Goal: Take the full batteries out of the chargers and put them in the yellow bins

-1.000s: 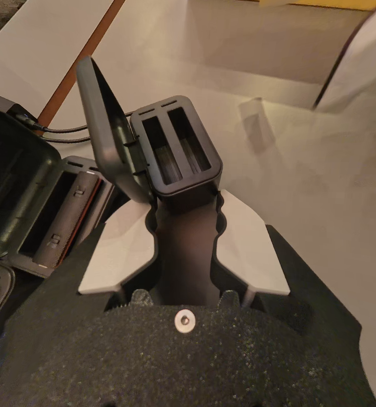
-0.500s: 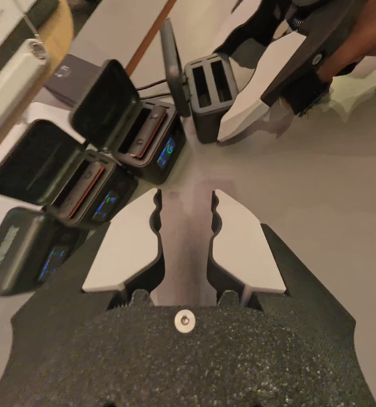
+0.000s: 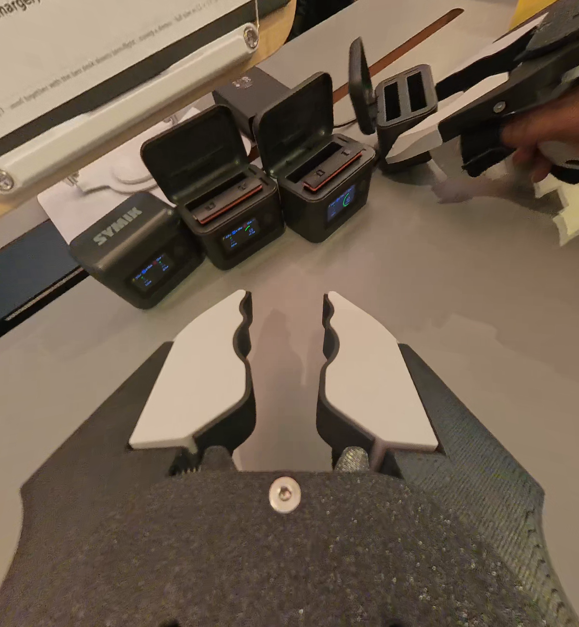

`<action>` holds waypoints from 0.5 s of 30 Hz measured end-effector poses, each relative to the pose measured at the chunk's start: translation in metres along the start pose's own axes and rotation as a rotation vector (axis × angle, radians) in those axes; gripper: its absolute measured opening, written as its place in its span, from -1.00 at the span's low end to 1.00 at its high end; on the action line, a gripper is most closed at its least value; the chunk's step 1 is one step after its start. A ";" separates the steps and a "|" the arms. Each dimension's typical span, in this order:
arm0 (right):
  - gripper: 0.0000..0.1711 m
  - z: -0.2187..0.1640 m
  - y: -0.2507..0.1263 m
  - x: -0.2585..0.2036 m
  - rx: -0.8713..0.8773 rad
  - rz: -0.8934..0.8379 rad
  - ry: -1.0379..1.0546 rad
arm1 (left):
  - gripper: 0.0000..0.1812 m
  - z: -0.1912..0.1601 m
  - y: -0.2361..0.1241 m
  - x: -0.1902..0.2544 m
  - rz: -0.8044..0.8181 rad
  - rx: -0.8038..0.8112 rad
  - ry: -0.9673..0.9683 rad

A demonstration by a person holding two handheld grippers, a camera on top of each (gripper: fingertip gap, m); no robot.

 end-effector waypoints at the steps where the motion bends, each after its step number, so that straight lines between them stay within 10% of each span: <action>1: -0.02 -0.002 0.000 0.001 -0.001 0.007 0.002 | -0.57 -0.003 0.000 0.000 0.005 0.001 -0.003; 15: 0.24 0.011 -0.014 0.023 0.078 0.255 -0.261 | -0.58 -0.024 0.011 -0.005 0.036 -0.014 0.000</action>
Point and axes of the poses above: each gripper's, where its closed fingertips meet, y out along the fingers, z out of its top, x = y × z across the jaws, the point moved 10 cm from there along -y, back along the fingers, and after that the axes turned 5 degrees about -z, right-handed, at the moved point
